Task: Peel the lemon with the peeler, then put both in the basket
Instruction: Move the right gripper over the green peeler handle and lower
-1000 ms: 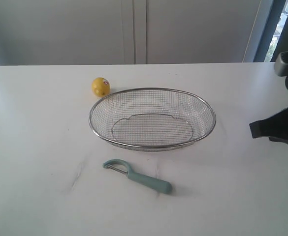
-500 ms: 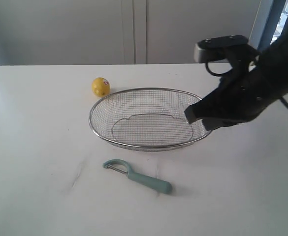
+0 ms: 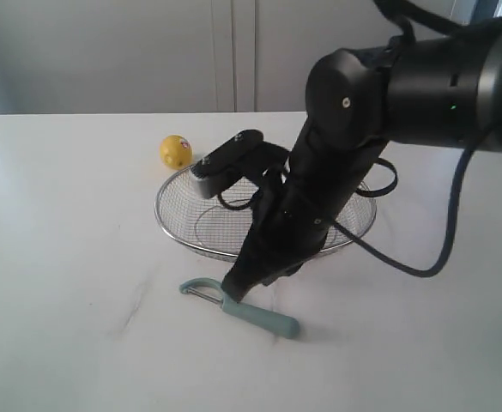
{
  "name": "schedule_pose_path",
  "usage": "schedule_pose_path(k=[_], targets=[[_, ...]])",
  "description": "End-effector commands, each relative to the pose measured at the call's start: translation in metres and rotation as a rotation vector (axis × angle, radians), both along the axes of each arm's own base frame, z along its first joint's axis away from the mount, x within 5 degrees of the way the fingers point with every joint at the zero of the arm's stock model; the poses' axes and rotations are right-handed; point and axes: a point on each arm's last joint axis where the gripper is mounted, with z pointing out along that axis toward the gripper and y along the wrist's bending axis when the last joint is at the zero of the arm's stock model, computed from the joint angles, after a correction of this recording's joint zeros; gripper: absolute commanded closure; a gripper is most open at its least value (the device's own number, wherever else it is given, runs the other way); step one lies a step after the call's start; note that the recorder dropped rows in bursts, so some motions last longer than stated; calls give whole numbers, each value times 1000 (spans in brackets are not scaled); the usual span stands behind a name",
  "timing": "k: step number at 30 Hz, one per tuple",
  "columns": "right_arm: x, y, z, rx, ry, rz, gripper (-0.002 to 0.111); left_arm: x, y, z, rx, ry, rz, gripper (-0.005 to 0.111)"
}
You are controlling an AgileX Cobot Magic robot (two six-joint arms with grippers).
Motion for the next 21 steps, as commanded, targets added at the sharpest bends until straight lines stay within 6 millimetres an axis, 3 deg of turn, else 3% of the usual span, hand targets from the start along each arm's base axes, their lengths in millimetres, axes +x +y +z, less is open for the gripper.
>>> schedule_pose_path(k=[1,6,12,16,21], targets=[[-2,11,-11,-37,-14,139,108,0,0,-1,-7,-1,2,107],[-1,15,-21,-69,-37,283,108,0,0,-1,-7,-1,2,107],[6,16,-23,-80,-117,307,107,0,0,-1,-7,-1,2,107],[7,17,-22,-72,-134,306,94,0,0,-1,-7,-1,2,107],[7,16,-22,-77,-132,321,64,0,0,-1,-7,-1,2,107]])
